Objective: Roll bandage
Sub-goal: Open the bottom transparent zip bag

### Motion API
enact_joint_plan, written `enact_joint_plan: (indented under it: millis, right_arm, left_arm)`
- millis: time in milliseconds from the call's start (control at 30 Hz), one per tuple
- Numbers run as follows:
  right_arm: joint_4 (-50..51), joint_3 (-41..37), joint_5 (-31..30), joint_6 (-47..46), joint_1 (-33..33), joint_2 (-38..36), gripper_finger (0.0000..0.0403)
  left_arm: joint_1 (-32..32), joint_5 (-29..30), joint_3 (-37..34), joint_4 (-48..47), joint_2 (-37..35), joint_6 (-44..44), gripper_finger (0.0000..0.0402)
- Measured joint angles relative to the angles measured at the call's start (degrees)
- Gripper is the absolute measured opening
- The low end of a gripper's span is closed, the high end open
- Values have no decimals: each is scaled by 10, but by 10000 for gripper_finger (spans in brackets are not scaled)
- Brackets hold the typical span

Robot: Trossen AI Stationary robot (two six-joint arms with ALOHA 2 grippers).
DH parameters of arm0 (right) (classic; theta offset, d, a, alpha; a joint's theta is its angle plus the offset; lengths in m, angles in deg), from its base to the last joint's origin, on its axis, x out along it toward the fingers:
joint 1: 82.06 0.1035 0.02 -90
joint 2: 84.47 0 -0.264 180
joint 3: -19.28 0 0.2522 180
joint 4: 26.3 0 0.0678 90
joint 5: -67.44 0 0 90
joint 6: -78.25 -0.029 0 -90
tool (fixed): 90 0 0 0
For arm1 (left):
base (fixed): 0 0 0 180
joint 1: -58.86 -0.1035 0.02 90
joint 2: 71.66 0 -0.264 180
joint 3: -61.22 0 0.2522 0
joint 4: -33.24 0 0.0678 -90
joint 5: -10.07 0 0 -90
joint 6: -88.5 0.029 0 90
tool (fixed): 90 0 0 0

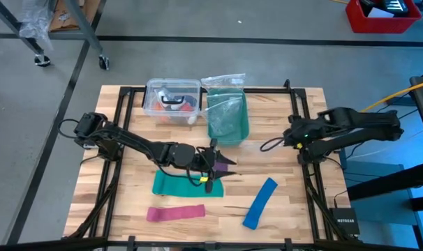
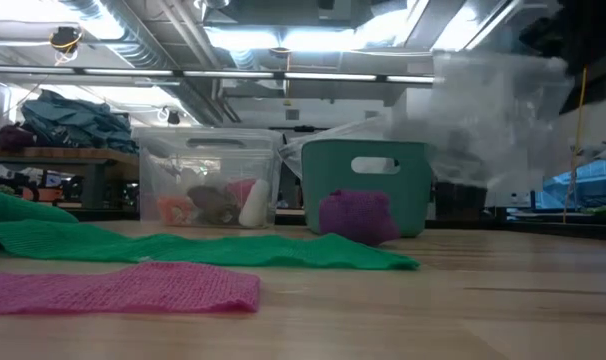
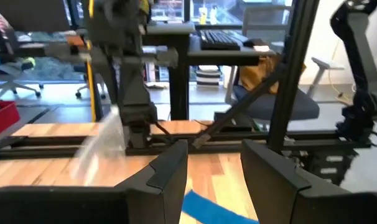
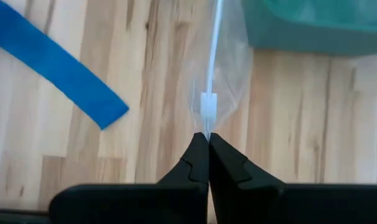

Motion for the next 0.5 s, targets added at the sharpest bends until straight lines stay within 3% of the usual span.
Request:
enact_joint_plan:
  millis: [300, 500]
  right_arm:
    - [-1, 15, 12, 42, 0, 92, 0]
    - [-10, 56, 12, 79, 0, 152, 0]
  left_arm:
    - [-26, 0, 1, 149, 70, 82, 141]
    - [-51, 0, 44, 156, 118, 89, 141]
